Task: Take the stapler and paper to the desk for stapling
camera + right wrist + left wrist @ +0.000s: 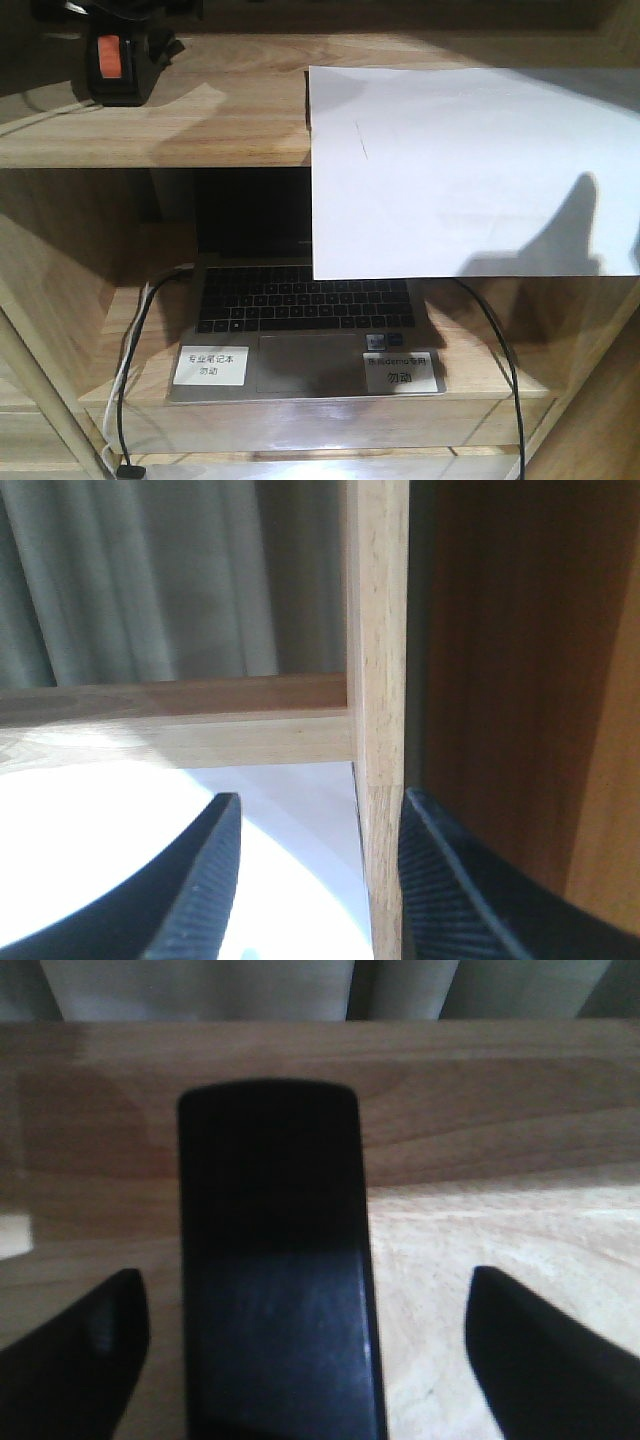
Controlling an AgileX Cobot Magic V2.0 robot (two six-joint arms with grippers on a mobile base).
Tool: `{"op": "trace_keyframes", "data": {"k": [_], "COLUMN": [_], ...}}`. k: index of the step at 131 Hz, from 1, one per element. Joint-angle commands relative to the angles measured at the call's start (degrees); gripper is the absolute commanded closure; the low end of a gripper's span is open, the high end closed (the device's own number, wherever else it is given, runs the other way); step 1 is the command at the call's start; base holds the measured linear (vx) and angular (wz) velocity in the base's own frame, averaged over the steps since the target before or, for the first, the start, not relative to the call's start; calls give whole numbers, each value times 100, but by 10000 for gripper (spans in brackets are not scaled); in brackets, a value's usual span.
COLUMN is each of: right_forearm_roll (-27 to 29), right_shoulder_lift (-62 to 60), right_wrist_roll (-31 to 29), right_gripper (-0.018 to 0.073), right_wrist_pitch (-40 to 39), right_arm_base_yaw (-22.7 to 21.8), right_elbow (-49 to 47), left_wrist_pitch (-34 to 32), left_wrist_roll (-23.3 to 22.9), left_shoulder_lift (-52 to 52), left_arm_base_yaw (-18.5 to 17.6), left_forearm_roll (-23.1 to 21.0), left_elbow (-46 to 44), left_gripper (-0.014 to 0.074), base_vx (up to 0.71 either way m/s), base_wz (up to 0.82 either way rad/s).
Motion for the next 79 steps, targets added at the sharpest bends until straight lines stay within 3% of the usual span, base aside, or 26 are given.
{"op": "trace_keyframes", "data": {"k": [1,21,35,62,79], "right_forearm_roll": [-44,-43,-43,-43,-43], "right_shoulder_lift": [50,50,50,50,50], "right_wrist_roll": [-2,-2,-2,-2,-2], "right_gripper": [218,218,218,218,218], "right_wrist_pitch": [-405,-410,-410,-410,-410], "right_arm_base_yaw": [-43,-43,-43,-43,-43], "right_elbow": [-150,-150,-150,-150,-150], "left_wrist_pitch": [-275,-194,-194,-163,-149], "left_wrist_roll": [-5,-5,-5,204,427], "left_shoulder_lift": [-254,-254,-273,-291,-348], "left_arm_base_yaw": [4,4,4,4,4], "left_forearm_roll": [56,61,61,49,39], "left_elbow": [-156,-156,-156,-156,-156], "left_gripper": [42,146,265,606,604], "base_vx": [0,0,0,0,0], "base_wz": [0,0,0,0,0]}}
